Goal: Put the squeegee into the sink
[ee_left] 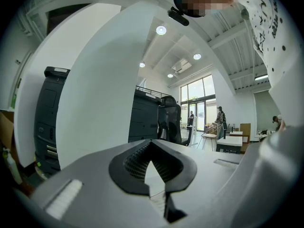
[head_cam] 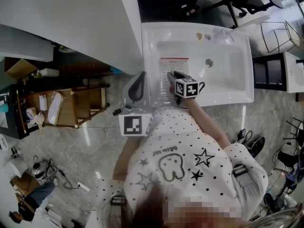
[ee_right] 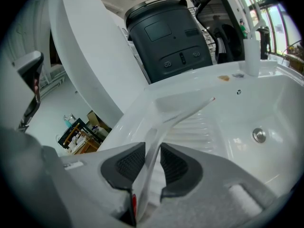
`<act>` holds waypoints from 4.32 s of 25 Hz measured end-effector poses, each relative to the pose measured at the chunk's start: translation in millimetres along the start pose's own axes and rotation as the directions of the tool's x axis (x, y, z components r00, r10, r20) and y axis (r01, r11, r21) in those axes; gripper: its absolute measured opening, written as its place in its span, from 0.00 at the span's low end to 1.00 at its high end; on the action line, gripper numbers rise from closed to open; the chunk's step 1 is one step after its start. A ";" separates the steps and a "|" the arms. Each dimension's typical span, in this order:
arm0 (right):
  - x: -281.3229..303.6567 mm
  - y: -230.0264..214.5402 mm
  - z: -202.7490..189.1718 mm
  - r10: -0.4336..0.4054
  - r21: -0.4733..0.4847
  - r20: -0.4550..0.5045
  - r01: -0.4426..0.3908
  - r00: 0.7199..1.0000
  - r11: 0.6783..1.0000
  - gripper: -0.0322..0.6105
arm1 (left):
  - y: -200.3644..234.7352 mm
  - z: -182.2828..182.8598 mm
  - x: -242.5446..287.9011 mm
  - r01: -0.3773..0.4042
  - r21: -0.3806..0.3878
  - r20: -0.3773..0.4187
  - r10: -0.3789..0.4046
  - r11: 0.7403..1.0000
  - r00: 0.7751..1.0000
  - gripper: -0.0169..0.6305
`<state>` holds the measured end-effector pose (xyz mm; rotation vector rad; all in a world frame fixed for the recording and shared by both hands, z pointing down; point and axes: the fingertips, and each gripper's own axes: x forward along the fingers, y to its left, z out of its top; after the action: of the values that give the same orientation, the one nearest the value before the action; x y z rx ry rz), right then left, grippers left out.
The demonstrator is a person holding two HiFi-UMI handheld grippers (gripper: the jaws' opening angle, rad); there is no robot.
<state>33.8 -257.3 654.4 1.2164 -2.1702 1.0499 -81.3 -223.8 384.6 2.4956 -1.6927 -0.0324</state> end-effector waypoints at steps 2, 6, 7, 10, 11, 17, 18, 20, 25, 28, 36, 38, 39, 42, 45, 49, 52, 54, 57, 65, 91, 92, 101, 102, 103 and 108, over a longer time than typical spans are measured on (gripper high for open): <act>-0.1 -1.9 -0.4 -0.006 0.000 -0.002 0.006 1.000 1.000 0.19 | -0.2 -0.6 0.1 0.000 0.000 0.000 0.000 1.000 1.000 0.01; 0.4 -2.6 -1.1 0.000 0.008 -0.001 0.000 1.000 1.000 0.20 | -1.2 -0.3 0.2 -0.002 -0.002 0.001 0.002 1.000 1.000 0.01; 0.5 -3.0 -1.2 0.000 0.010 -0.001 0.000 1.000 1.000 0.20 | -1.4 -0.1 0.0 -0.002 -0.003 0.001 0.002 1.000 1.000 0.01; 0.4 -3.8 -1.4 -0.002 0.015 0.000 0.002 1.000 1.000 0.21 | -1.1 0.8 -0.4 -0.002 0.000 0.005 0.002 1.000 1.000 0.01; 0.4 -4.0 -1.3 -0.003 0.017 0.001 0.003 1.000 1.000 0.21 | -1.0 1.1 -0.4 -0.002 0.002 0.005 0.002 1.000 1.000 0.01; 1.4 -5.8 -1.1 -0.006 0.024 -0.001 0.006 1.000 1.000 0.21 | -0.8 2.5 0.5 0.000 -0.001 0.006 0.000 1.000 1.000 0.01; 1.8 -6.3 -1.5 -0.008 0.025 -0.001 0.008 1.000 1.000 0.21 | -0.7 2.7 0.6 0.001 0.000 0.008 -0.001 1.000 1.000 0.01; 1.8 -7.3 -2.0 -0.009 0.029 0.000 0.009 1.000 1.000 0.21 | -1.4 2.4 0.6 0.005 0.006 0.009 -0.005 1.000 1.000 0.01; 0.6 -10.5 -2.9 -0.009 0.043 0.002 0.009 1.000 0.999 0.22 | -3.7 2.0 0.5 0.001 0.004 0.005 -0.001 1.000 1.000 0.01; 1.6 -12.2 -4.5 -0.003 0.059 0.004 0.003 1.000 0.998 0.22 | -4.1 2.5 0.5 0.002 0.008 0.006 -0.002 1.000 1.000 0.01; 3.0 -13.5 -4.3 -0.009 0.068 0.003 0.008 1.000 0.998 0.23 | -2.9 1.4 0.9 0.005 0.010 0.010 -0.005 1.000 1.000 0.01; 2.6 -14.3 -4.9 -0.012 0.073 0.001 0.012 1.000 0.997 0.23 | -2.8 2.3 0.7 0.003 0.010 0.011 -0.003 1.000 1.000 0.01; 2.6 -14.8 -5.8 -0.014 0.078 -0.002 0.014 1.000 0.997 0.23 | -2.5 2.5 0.5 0.002 0.008 0.010 -0.002 1.000 1.000 0.01; 3.4 -15.2 -6.8 -0.015 0.086 -0.007 0.015 1.000 0.996 0.24 | -1.9 3.2 0.1 0.002 0.006 0.007 -0.002 1.000 1.000 0.01; 0.9 -19.3 -6.9 -0.038 0.090 -0.016 0.039 0.999 0.995 0.24 | -1.6 3.6 -0.2 -0.004 0.000 0.006 0.004 1.000 1.000 0.01; 0.8 -23.6 -9.3 -0.049 0.098 -0.022 0.051 0.999 0.994 0.25 | -2.1 3.3 -0.4 -0.003 0.002 0.012 0.003 1.000 1.000 0.01; 1.4 -23.9 -10.0 -0.051 0.101 -0.022 0.053 0.998 0.993 0.25 | -1.1 4.8 -0.5 0.000 0.011 0.024 0.000 1.000 1.000 0.01; 1.2 -23.2 -9.4 -0.052 0.099 -0.020 0.053 0.998 0.994 0.25 | -0.7 4.4 -1.2 -0.001 0.009 0.015 0.001 1.000 1.000 0.01; 0.5 -23.2 -8.4 -0.053 0.098 -0.021 0.054 0.998 0.994 0.25 | -0.8 5.3 -1.0 -0.004 0.002 0.013 0.004 1.000 1.000 0.01; 0.7 -24.7 -10.6 -0.037 0.096 -0.019 0.039 0.999 0.995 0.27 | -2.6 4.7 -0.7 -0.005 0.004 0.014 0.005 1.000 1.000 0.01; -49.7 -35.5 40.9 -0.115 -0.003 0.199 0.118 0.973 0.993 0.05 | -8.4 9.4 -14.5 0.024 0.003 0.033 -0.024 1.000 0.999 0.02; -52.0 -34.3 43.4 -0.116 -0.014 0.209 0.121 0.971 0.993 0.05 | -9.1 9.8 -15.8 0.026 0.002 0.034 -0.026 1.000 0.999 0.02; -77.6 -26.5 69.9 -0.128 -0.095 0.311 0.165 0.942 0.982 0.05 | -12.2 9.2 -27.7 0.051 -0.025 0.030 -0.050 0.998 0.998 0.03; -82.2 -25.3 72.9 -0.130 -0.104 0.325 0.172 0.937 0.980 0.05 | -12.9 9.3 -28.0 0.055 -0.031 0.030 -0.054 0.998 0.998 0.03; -87.1 -23.2 76.6 -0.130 -0.114 0.342 0.178 0.931 0.977 0.05 | -13.6 10.3 -27.9 0.061 -0.033 0.033 -0.060 0.998 0.998 0.03; -114.6 -1.7 94.1 -0.092 -0.196 0.415 0.188 0.905 0.963 0.05 | -18.0 12.9 -27.3 0.095 -0.034 0.035 -0.094 0.995 0.995 0.03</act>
<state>93.6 -271.9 519.5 1.5550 -2.3752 0.4951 -75.9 -193.2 368.2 2.5613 -1.5705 -0.1125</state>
